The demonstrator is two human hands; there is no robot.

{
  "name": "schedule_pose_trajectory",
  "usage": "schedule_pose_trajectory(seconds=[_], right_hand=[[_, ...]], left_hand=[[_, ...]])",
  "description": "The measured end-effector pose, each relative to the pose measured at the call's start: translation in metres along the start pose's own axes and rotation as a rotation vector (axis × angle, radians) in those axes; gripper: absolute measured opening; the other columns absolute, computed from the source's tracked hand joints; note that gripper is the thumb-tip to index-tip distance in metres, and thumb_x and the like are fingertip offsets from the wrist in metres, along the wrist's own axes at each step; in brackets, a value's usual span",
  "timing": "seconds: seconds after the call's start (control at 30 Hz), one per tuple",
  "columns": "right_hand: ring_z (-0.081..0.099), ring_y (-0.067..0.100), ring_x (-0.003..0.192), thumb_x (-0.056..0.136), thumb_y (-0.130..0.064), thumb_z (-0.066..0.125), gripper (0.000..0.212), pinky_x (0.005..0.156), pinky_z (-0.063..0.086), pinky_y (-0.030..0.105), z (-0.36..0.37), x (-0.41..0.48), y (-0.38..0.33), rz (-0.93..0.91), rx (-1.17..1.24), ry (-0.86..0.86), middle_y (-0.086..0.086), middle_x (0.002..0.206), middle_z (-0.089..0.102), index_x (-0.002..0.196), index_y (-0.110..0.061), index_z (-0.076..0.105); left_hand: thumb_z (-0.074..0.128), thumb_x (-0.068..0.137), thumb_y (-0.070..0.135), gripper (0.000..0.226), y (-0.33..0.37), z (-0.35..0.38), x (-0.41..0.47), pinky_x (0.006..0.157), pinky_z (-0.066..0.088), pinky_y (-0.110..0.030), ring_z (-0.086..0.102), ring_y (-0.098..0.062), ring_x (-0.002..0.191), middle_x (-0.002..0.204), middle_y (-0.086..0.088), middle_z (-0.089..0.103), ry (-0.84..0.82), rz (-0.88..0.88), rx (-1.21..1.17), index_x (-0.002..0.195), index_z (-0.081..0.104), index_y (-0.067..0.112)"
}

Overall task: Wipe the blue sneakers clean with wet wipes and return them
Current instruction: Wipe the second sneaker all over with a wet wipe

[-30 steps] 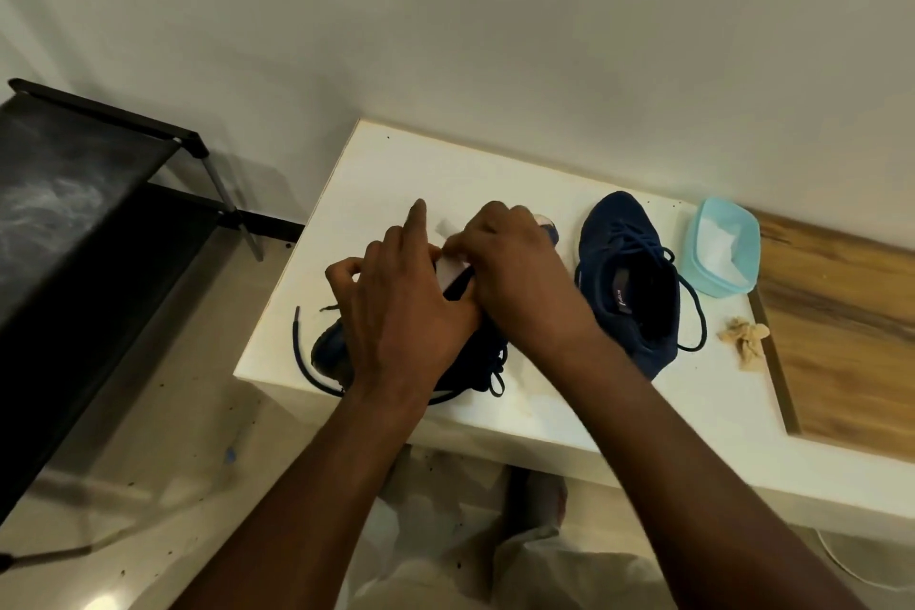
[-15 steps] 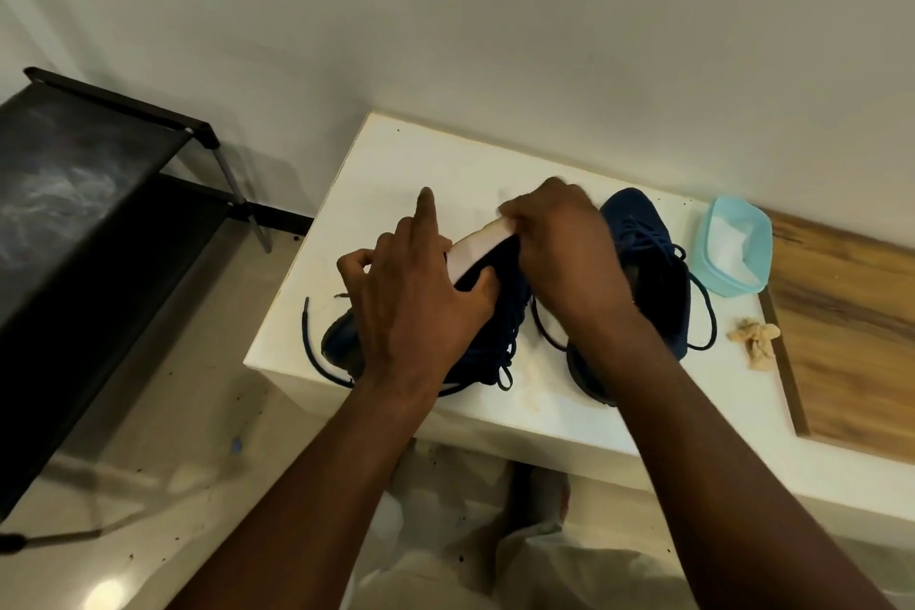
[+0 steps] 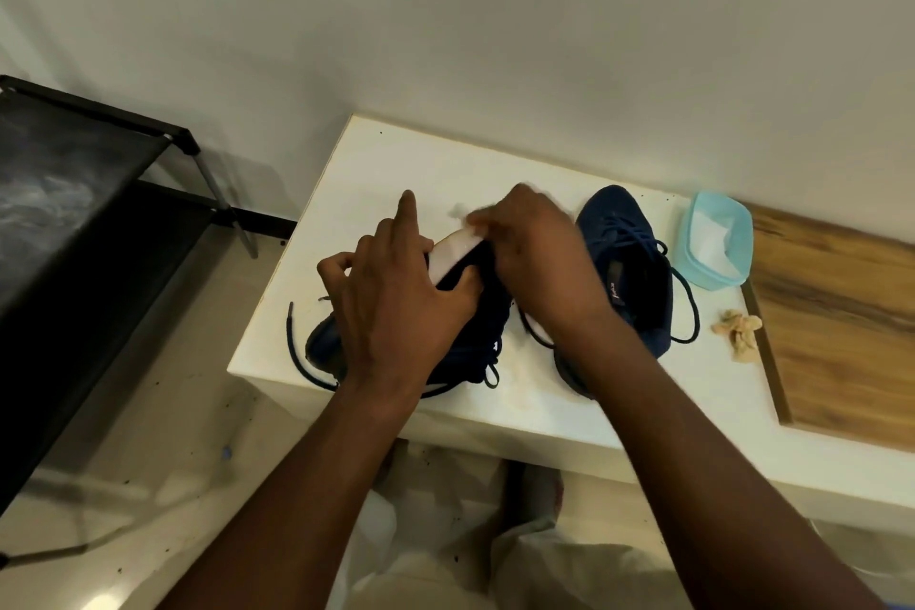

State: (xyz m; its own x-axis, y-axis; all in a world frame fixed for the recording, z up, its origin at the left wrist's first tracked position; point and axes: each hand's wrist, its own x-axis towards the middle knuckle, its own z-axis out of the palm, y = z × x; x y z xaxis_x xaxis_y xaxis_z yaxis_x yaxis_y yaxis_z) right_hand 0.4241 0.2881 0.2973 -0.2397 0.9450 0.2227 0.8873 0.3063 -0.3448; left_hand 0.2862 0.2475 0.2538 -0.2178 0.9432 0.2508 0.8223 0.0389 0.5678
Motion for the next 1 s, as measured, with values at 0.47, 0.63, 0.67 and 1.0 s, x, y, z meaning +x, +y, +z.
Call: schedule_pose_trajectory(seconds=[0.47,0.63,0.67,1.0], right_hand=[[0.050,0.029,0.096,0.082,0.000,0.056,0.035,0.076,0.043,0.036,0.012,0.003,-0.009,0.031,-0.122,0.003,0.010,0.103,0.059,0.108,-0.015,0.072],[0.057,0.032,0.089,0.082,-0.005,0.053,0.027,0.068,0.044,0.036,0.006,0.011,0.002,0.002,-0.117,0.001,0.010,0.090,0.058,0.091,-0.019,0.073],[0.059,0.033,0.090,0.085,-0.005,0.054,0.027,0.071,0.048,0.037,0.004,0.014,0.008,0.072,-0.083,0.052,0.012,0.093,0.060,0.097,-0.016,0.076],[0.063,0.034,0.085,0.088,0.003,0.056,0.028,0.077,0.053,0.043,-0.009,0.001,0.024,0.191,0.013,0.166,0.018,0.092,0.064,0.102,-0.009,0.076]], left_hand=[[0.059,0.083,0.067,0.089,0.001,0.000,-0.002,0.095,0.034,-0.043,0.059,-0.017,0.107,0.114,0.007,0.063,-0.013,0.012,0.019,0.154,0.032,0.021],[0.058,0.083,0.070,0.089,0.002,0.000,-0.002,0.094,0.033,-0.042,0.059,-0.015,0.106,0.110,0.010,0.064,-0.005,0.005,0.008,0.154,0.033,0.022],[0.059,0.081,0.069,0.090,0.002,0.000,-0.001,0.094,0.033,-0.042,0.059,-0.015,0.105,0.109,0.011,0.063,-0.008,0.003,0.014,0.154,0.032,0.023],[0.061,0.080,0.068,0.090,0.001,-0.003,0.000,0.095,0.034,-0.042,0.059,-0.015,0.104,0.110,0.011,0.062,-0.017,-0.005,0.013,0.153,0.034,0.023]])
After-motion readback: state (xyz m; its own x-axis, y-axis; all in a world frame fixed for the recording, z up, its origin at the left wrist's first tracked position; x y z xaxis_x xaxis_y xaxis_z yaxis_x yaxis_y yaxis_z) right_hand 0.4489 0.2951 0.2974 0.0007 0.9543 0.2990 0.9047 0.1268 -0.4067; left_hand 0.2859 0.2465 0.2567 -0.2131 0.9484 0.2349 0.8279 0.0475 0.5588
